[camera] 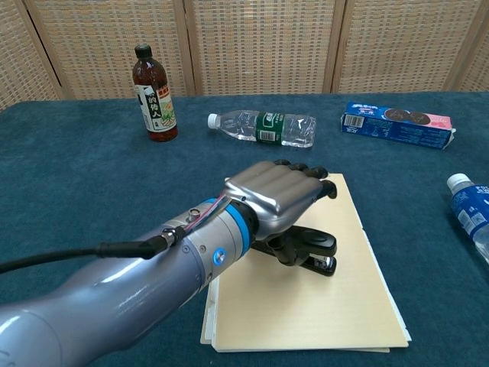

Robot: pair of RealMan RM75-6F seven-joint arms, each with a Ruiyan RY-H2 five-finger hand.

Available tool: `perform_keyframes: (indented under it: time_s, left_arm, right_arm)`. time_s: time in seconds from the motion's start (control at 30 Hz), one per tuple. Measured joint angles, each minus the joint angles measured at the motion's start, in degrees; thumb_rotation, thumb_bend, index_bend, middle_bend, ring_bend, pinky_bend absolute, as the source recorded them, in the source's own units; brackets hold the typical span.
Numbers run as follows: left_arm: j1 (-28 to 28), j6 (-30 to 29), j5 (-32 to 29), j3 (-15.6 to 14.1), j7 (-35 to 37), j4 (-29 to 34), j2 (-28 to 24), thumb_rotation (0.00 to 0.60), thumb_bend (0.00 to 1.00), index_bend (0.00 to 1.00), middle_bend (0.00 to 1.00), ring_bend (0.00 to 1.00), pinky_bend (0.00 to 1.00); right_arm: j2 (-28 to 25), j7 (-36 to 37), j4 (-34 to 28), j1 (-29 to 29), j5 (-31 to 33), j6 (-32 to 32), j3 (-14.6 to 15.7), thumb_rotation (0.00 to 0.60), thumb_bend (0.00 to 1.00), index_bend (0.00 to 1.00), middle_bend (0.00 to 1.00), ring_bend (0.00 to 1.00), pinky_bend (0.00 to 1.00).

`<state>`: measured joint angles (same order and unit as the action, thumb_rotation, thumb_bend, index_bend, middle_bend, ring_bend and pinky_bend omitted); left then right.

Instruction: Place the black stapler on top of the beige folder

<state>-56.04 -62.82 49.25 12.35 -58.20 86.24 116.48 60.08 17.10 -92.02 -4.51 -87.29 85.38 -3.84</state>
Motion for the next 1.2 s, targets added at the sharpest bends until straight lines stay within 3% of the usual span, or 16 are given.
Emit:
perform_keyframes:
  time_s: [0.3,0.6,0.93,1.2]
  left_arm:
    - [1.15,-2.67,1.58,-0.18,1.07,2.60,-2.28,0.600,0.33,0.06,0.00,0.00,0.00]
    - [6.85,-9.04,5.16,-2.97,3.73,9.01,-12.28,0.600,0.32,0.02,0.00,0.00,0.00]
    - [20.14,-18.78,14.50,-10.43,16.60,14.33,-32.06,0.600,0.22,0.00,0.00,0.00,0.00]
    - [30.90,-27.23,19.93,-16.47,23.00,15.03,-38.33,0.600,0.18,0.00,0.00,0.00,0.00]
  right_arm:
    - [0.08,-0.70,-0.20,0.06,-0.65,0.28,0.22,0.600,0.10,0.04,0.00,0.00,0.00]
    - [0.53,-2.47,-0.14,-0.02,-0.55,0.12,0.21,0.600,0.10,0.04,0.00,0.00,0.00]
    - [2.18,-8.15,-0.53,-0.20,-0.51,-0.23,0.45,0.600,0.10,0.04,0.00,0.00,0.00]
    - [3.11,-10.57,-0.47,-0.35,-0.71,-0.48,0.67,0.600,0.10,0.04,0.00,0.00,0.00]
